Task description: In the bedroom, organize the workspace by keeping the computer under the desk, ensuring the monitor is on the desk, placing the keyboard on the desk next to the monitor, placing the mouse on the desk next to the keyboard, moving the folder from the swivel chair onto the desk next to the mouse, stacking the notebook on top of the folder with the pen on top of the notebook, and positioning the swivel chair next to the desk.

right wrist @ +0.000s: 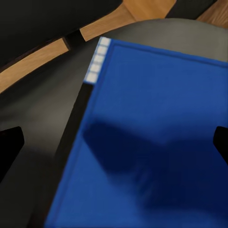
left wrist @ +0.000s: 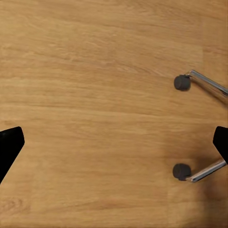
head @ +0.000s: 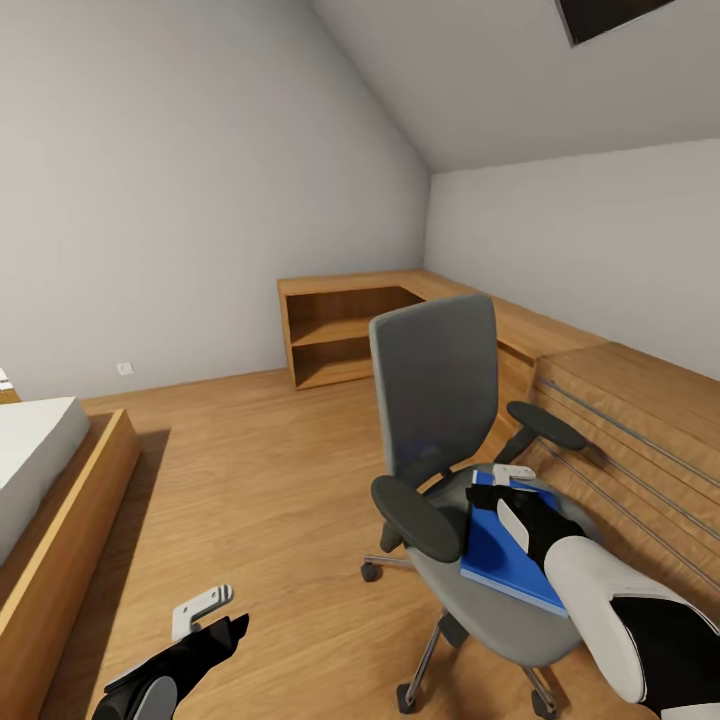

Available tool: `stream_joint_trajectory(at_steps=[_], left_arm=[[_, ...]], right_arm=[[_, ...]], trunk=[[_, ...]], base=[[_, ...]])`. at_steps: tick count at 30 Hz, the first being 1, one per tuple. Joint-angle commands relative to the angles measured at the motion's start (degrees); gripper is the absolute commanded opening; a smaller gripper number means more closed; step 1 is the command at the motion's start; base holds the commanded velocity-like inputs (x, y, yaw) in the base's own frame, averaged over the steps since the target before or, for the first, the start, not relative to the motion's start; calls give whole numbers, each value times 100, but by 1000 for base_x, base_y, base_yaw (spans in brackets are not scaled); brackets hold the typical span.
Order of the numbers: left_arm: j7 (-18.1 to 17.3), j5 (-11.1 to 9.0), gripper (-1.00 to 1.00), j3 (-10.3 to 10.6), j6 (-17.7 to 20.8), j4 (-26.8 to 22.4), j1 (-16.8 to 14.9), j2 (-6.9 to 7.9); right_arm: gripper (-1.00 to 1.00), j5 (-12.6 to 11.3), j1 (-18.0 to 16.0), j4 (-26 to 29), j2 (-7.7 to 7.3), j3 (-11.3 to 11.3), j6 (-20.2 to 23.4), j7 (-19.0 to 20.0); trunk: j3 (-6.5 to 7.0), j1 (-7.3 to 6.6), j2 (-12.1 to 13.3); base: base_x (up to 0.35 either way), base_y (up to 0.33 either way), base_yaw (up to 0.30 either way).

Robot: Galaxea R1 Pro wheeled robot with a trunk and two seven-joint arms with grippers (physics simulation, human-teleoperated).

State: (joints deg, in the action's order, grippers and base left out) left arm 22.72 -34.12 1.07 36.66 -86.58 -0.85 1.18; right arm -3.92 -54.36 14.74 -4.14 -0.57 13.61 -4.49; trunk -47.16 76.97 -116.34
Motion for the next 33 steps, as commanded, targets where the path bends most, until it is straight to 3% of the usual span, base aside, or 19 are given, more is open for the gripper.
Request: stream_joint_trajectory(at_steps=[1, 7, 20, 26, 33], left_arm=[[59, -60, 100, 13, 7, -7, -3, 5], [65, -60, 100, 22, 7, -8, -3, 5], [50, -60, 100, 2, 7, -8, -3, 5], [60, -60, 100, 10, 7, -8, -3, -2], [53, -60, 100, 12, 7, -8, -3, -6]], right_arm=[[100, -40, 0, 10, 1, -4, 29, -18], [100, -39, -3, 4, 2, 2, 35, -24], [100, -30, -2, -4, 1, 5, 37, -33], [100, -30, -4, -6, 1, 5, 39, -40], [100, -29, -3, -6, 8, 10, 44, -43]], trunk=[[-23, 21, -43], [-131, 153, -283], [-131, 153, -283], [-239, 285, -524], [-239, 285, -524]], base=[[0, 0, 0], [0, 0, 0], [0, 0, 0], [0, 0, 0], [0, 0, 0]])
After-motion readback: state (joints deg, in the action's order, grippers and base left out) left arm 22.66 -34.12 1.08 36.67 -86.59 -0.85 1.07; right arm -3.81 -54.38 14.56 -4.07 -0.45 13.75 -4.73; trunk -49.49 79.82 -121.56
